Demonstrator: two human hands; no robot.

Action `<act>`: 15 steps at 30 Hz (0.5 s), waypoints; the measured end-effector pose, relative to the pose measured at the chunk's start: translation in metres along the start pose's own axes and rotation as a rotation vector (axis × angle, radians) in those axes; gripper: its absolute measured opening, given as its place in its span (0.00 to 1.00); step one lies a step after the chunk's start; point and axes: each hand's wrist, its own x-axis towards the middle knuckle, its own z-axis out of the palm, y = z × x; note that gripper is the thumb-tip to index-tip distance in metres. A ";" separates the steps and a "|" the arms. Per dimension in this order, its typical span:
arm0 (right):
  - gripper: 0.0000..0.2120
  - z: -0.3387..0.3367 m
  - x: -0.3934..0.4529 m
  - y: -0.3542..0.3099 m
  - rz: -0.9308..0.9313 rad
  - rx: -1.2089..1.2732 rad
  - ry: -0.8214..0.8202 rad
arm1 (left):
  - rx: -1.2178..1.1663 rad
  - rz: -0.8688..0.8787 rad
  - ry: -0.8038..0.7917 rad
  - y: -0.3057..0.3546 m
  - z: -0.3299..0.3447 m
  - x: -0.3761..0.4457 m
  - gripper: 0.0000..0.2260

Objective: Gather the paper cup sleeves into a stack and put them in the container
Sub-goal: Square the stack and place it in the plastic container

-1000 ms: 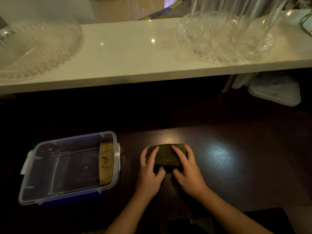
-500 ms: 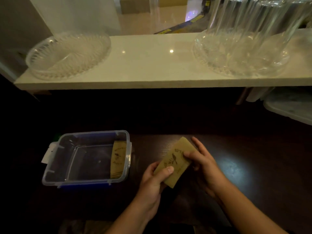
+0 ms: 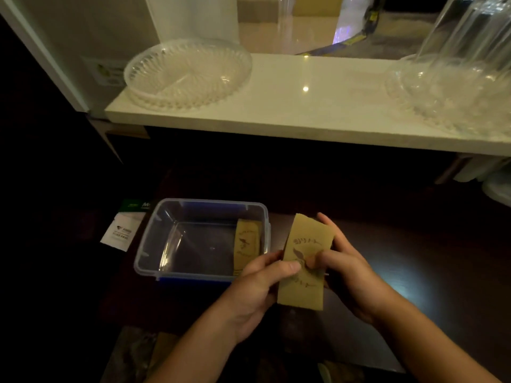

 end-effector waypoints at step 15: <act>0.42 0.098 0.062 0.000 -0.038 -0.226 0.051 | 0.269 0.079 0.164 0.064 -0.109 0.014 0.11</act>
